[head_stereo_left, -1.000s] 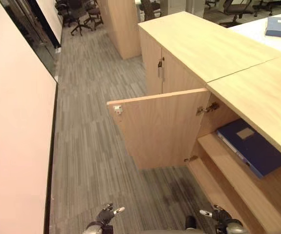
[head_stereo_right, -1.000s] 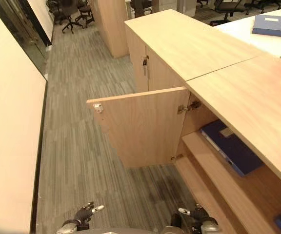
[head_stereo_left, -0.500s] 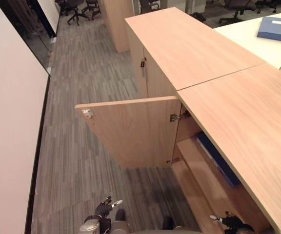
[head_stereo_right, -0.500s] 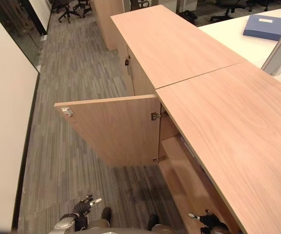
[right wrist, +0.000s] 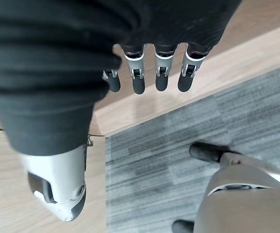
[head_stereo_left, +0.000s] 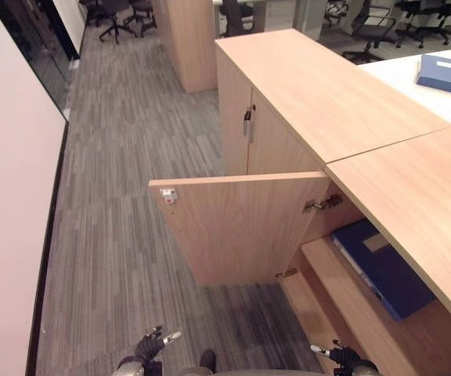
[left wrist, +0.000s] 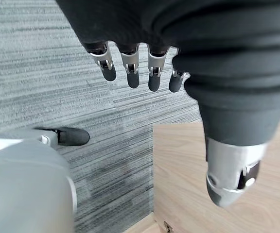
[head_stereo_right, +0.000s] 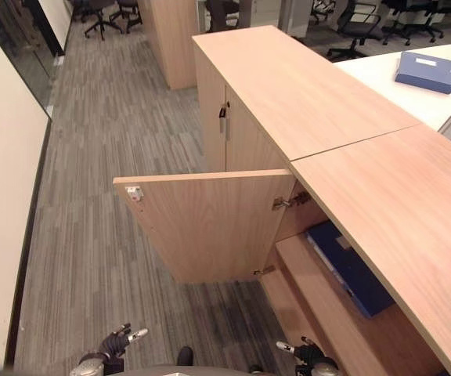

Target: Put the empty folder in the office cabinet

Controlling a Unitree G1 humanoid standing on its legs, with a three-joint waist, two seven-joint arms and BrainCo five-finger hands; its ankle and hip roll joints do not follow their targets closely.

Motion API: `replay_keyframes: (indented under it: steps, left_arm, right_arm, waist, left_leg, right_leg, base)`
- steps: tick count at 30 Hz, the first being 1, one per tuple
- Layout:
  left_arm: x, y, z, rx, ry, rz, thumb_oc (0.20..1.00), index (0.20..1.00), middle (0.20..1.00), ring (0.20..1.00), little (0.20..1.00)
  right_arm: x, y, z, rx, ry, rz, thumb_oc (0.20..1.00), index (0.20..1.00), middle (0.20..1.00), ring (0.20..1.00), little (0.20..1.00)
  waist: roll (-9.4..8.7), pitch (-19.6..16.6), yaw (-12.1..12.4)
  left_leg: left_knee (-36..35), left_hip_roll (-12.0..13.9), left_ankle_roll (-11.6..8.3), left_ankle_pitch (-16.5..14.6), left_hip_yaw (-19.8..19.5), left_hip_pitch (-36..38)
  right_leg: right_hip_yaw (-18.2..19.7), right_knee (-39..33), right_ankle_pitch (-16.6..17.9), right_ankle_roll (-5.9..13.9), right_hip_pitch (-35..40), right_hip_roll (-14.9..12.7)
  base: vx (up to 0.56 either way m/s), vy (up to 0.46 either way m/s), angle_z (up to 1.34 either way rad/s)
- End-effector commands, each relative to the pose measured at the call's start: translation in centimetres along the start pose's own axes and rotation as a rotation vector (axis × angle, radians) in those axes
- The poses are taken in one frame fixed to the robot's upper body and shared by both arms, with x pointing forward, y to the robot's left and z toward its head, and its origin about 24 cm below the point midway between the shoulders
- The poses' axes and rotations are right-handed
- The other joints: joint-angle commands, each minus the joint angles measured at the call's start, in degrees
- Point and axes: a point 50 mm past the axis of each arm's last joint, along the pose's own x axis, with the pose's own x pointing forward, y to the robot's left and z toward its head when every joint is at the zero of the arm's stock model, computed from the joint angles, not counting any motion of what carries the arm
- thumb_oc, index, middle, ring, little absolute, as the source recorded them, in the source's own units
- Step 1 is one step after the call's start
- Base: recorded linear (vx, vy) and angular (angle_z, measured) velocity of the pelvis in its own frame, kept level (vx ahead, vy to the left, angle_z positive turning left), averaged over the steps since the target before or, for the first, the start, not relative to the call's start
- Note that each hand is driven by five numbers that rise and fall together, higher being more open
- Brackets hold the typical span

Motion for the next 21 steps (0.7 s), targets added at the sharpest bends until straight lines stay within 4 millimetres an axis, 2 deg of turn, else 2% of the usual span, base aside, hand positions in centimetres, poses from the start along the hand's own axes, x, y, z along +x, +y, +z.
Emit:
replay_keyframes:
  steps: [1, 5, 9, 12, 13, 14, 16, 17, 18, 19, 20, 21]
  left_arm:
    - [0.6, 0.6, 2.3, 0.011, -0.057, 0.027, 1.000, 1.000, 1.000, 1.000, 1.000]
    - [0.7, 0.7, 2.7, 0.006, -0.073, 0.034, 1.000, 1.000, 1.000, 1.000, 1.000]
    - [0.8, 1.0, 4.3, -0.011, -0.136, 0.049, 1.000, 1.000, 1.000, 1.000, 1.000]
    - [0.8, 2.0, 7.2, -0.043, -0.237, 0.079, 1.000, 1.000, 1.000, 1.000, 1.000]
    - [0.7, 3.1, 9.8, -0.066, -0.322, 0.108, 1.000, 1.000, 1.000, 1.000, 1.000]
    - [0.7, 3.1, 9.8, -0.066, -0.323, 0.108, 1.000, 1.000, 1.000, 1.000, 1.000]
    - [0.5, 4.1, 12.1, -0.083, -0.392, 0.133, 1.000, 1.000, 1.000, 1.000, 1.000]
    - [-0.1, 5.3, 14.8, -0.085, -0.475, 0.156, 1.000, 1.000, 1.000, 1.000, 1.000]
    - [-0.5, 6.0, 16.2, -0.082, -0.515, 0.175, 1.000, 1.000, 1.000, 1.000, 1.000]
    - [-0.5, 6.1, 16.3, -0.082, -0.515, 0.175, 1.000, 1.000, 1.000, 1.000, 1.000]
    - [-1.3, 7.5, 18.9, -0.076, -0.589, 0.207, 1.000, 1.000, 1.000, 1.000, 1.000]
    - [-1.3, 7.5, 18.9, -0.075, -0.589, 0.207, 1.000, 1.000, 1.000, 1.000, 1.000]
  right_arm:
    - [0.1, -0.1, 1.0, 0.022, -0.030, -0.001, 1.000, 1.000, 1.000, 1.000, 1.000]
    - [0.1, 0.1, 0.9, 0.026, -0.024, 0.003, 1.000, 1.000, 1.000, 1.000, 1.000]
    - [0.1, 0.3, 0.8, 0.036, -0.024, 0.007, 1.000, 1.000, 1.000, 1.000, 1.000]
    - [0.1, 0.2, 0.8, 0.041, -0.027, 0.004, 1.000, 1.000, 1.000, 1.000, 1.000]
    - [0.1, 0.1, 0.8, 0.039, -0.027, 0.005, 1.000, 1.000, 1.000, 1.000, 1.000]
    - [0.1, 0.2, 0.8, 0.039, -0.027, 0.006, 1.000, 1.000, 1.000, 1.000, 1.000]
    - [0.1, 0.3, 0.8, 0.037, -0.030, 0.013, 1.000, 1.000, 1.000, 1.000, 1.000]
    - [0.0, 0.5, 0.7, 0.027, -0.034, 0.026, 1.000, 1.000, 1.000, 1.000, 1.000]
    - [0.0, 0.6, 0.8, 0.023, -0.037, 0.031, 1.000, 1.000, 1.000, 1.000, 1.000]
    - [0.0, 0.6, 0.8, 0.023, -0.037, 0.032, 1.000, 1.000, 1.000, 1.000, 1.000]
    - [0.0, 0.7, 0.9, 0.010, -0.046, 0.042, 1.000, 1.000, 1.000, 1.000, 1.000]
    - [0.0, 0.7, 0.9, 0.011, -0.046, 0.043, 1.000, 1.000, 1.000, 1.000, 1.000]
  waist:
    - [-2.38, 0.39, 1.02]
    - [-2.87, 0.14, 0.88]
    - [-3.35, -0.11, 0.72]
    - [-3.62, -0.33, 0.31]
    - [-3.69, -0.60, -0.20]
    - [-3.72, -0.56, -0.20]
    - [-3.84, -0.83, -0.77]
    - [-3.87, -1.14, -1.51]
    - [-3.93, -1.20, -1.85]
    - [-3.97, -1.16, -1.82]
    - [-4.07, -1.33, -2.60]
    - [-4.11, -1.29, -2.55]
  left_leg:
    - [0.75, 2.65, -2.84, -3.35, -0.56, 1.40]
    - [0.75, 2.04, -2.36, -3.89, 0.02, 1.37]
    - [0.75, 1.42, -1.87, -4.48, 0.53, 1.44]
    - [0.75, 1.01, -1.57, -4.87, 1.10, 1.64]
    - [0.75, 0.79, -1.47, -5.15, 1.41, 1.91]
    - [0.75, 0.78, -1.46, -5.17, 1.42, 1.94]
    - [0.75, 0.64, -1.40, -5.43, 1.87, 2.25]
    - [0.75, 0.64, -1.37, -5.69, 2.35, 2.56]
    - [0.75, 0.60, -1.37, -5.85, 2.70, 2.73]
    - [0.75, 0.59, -1.36, -5.86, 2.73, 2.77]
    - [0.75, 0.57, -1.32, -6.13, 3.27, 3.01]
    - [0.75, 0.56, -1.32, -6.14, 3.32, 3.03]
  right_leg:
    - [0.95, 0.45, 0.89, 7.04, -0.57, -6.03]
    - [1.27, 0.45, 1.29, 7.58, -0.90, -6.79]
    - [1.68, 0.45, 1.81, 8.08, -1.10, -7.46]
    - [2.06, 0.55, 2.16, 8.49, -1.19, -8.00]
    - [2.52, 0.68, 2.26, 8.74, -1.21, -8.31]
    - [2.53, 0.69, 2.24, 8.75, -1.18, -8.32]
    - [3.04, 0.86, 2.36, 8.97, -1.19, -8.62]
    - [3.61, 1.08, 2.44, 9.23, -1.33, -8.81]
    - [3.87, 1.19, 2.53, 9.39, -1.45, -8.91]
    - [3.91, 1.20, 2.52, 9.40, -1.43, -8.92]
    - [4.42, 1.42, 2.89, 9.70, -1.97, -9.04]
    - [4.47, 1.43, 2.89, 9.71, -1.98, -9.05]
  base:
    - [0.01, 0.051, -0.05]
    - [0.02, 0.073, -0.06]
    - [0.03, 0.070, -0.06]
    - [0.04, 0.079, -0.05]
    - [0.04, 0.076, -0.06]
    - [0.05, 0.082, -0.10]
    - [0.05, 0.063, -0.07]
    - [0.07, 0.079, -0.05]
    - [0.05, 0.059, -0.13]
    - [0.03, 0.045, -0.27]
    - [0.02, 0.029, -0.26]
    - [0.03, 0.052, -0.20]
